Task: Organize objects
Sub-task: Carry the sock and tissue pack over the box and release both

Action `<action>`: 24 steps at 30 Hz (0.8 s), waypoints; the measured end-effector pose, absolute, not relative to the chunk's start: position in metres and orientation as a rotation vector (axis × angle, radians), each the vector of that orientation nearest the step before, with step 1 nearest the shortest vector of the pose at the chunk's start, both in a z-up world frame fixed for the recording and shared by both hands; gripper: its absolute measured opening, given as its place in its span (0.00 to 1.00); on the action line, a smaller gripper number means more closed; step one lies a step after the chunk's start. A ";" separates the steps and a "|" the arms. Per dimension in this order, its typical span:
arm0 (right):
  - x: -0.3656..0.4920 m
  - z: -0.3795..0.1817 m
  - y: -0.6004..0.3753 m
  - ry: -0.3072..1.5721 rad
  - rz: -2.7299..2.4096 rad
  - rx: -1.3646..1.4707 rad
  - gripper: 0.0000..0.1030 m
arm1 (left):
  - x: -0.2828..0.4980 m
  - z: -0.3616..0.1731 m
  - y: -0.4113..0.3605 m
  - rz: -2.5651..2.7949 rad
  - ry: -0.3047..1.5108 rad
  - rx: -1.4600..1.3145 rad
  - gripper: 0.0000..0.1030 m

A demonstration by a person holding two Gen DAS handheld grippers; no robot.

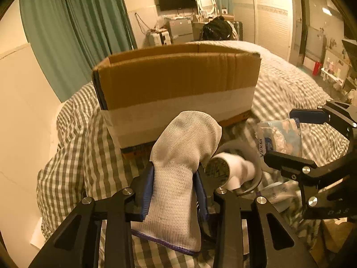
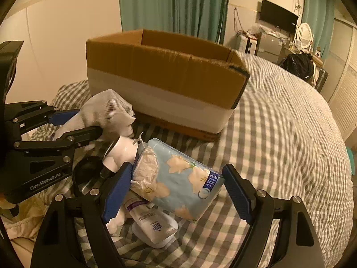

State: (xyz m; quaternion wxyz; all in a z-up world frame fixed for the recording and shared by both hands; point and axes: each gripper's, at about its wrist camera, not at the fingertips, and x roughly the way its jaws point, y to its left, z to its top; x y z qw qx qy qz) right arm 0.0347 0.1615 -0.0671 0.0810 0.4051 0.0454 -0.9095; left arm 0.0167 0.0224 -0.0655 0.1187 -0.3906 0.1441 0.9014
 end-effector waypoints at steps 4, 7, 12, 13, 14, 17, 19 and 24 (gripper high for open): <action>0.037 -0.043 0.160 0.135 -2.750 1.150 0.79 | 0.017 -0.045 0.026 2.660 0.379 -1.084 0.32; 0.038 -0.024 0.160 0.140 -2.772 1.096 0.79 | 0.022 -0.026 0.028 2.680 0.375 -1.011 0.32; 0.029 0.009 0.162 0.172 -2.783 1.016 0.79 | 0.026 0.010 0.026 2.718 0.333 -0.904 0.32; 0.029 0.015 0.161 0.179 -2.784 1.000 0.79 | 0.025 0.019 0.023 2.720 0.310 -0.885 0.32; 0.027 0.021 0.160 0.187 -2.788 0.983 0.79 | 0.024 0.026 0.022 2.723 0.298 -0.872 0.32; 0.021 0.043 0.159 0.208 -2.801 0.926 0.79 | 0.023 0.049 0.018 2.757 0.292 -0.797 0.32; 0.014 0.058 0.158 0.224 -2.802 0.897 0.79 | 0.018 0.062 0.016 2.775 0.294 -0.763 0.32; -0.012 0.088 0.156 0.235 -2.800 0.849 0.79 | -0.007 0.091 0.012 2.817 0.286 -0.727 0.32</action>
